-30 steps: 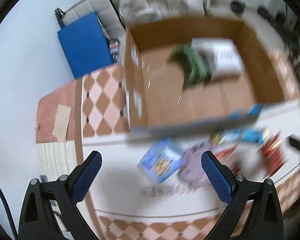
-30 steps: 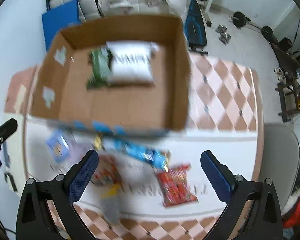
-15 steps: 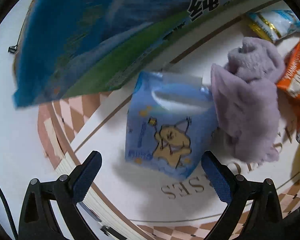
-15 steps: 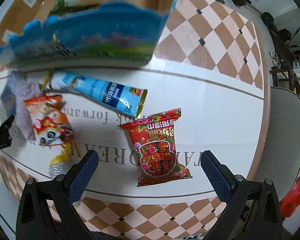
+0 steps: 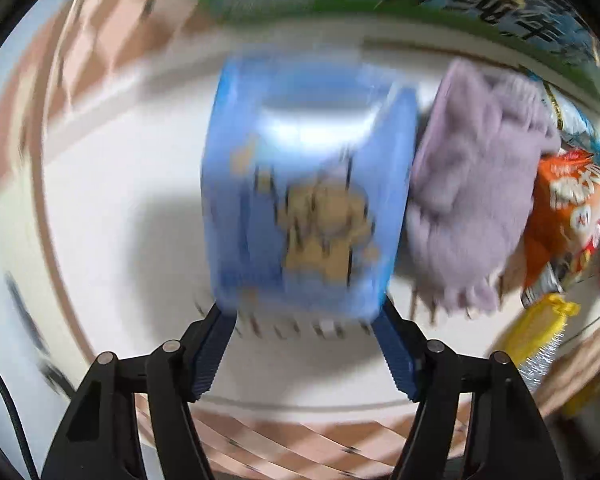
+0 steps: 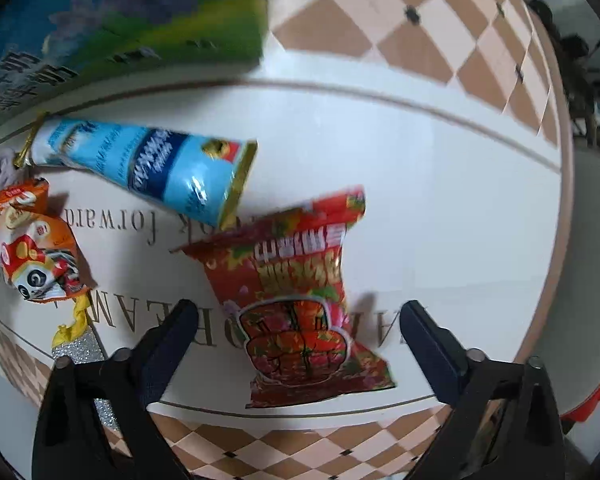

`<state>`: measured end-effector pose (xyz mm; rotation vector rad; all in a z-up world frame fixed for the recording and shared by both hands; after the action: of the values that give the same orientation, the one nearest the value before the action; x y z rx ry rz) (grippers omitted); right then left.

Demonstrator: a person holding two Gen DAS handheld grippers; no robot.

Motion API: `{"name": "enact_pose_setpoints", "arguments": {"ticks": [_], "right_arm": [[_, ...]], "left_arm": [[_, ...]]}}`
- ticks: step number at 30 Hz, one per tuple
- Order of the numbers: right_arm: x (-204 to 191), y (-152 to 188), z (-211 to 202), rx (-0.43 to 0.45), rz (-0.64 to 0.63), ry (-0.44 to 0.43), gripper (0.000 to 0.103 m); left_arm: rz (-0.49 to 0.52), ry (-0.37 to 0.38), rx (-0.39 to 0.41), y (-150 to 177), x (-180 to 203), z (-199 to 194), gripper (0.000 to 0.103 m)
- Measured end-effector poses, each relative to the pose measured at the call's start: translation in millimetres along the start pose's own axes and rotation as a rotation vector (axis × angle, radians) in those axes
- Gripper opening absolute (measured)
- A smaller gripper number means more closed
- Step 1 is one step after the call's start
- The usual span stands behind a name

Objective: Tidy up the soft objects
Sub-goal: 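Grasp the blue tissue pack with left tool while right tool grasps red snack bag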

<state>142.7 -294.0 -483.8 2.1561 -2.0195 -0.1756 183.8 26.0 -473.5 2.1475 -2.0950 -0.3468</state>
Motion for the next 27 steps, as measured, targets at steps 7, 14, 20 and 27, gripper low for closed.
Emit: {"name": "enact_pose_setpoints", "arguments": {"ticks": [7, 14, 20, 27], "right_arm": [[3.7, 40.5, 18.0, -0.054, 0.032, -0.056, 0.055], [14.9, 43.2, 15.6, -0.033, 0.053, -0.116, 0.068], [23.8, 32.5, 11.5, -0.019, 0.046, -0.112, 0.068], [20.6, 14.7, 9.8, -0.046, 0.032, -0.083, 0.070]], "left_arm": [[-0.143, 0.121, -0.050, 37.7, -10.5, 9.6, 0.067], [-0.056, -0.059, 0.175, 21.5, -9.6, -47.4, 0.071], [0.082, -0.194, 0.202, -24.6, 10.4, -43.8, 0.071], [0.156, -0.204, 0.155, -49.2, 16.9, -41.3, 0.073]]}}
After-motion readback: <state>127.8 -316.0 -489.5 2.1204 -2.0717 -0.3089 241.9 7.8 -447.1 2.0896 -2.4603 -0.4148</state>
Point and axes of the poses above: each gripper's, at about its wrist camera, not at the fingertips, and z roughly the way its jaws point, x to its right, y to its underside, the point moved 7 cm from there along z, roughly the way its jaws point, and after that the axes turned 6 degrees about -z, right-handed, at the moved point
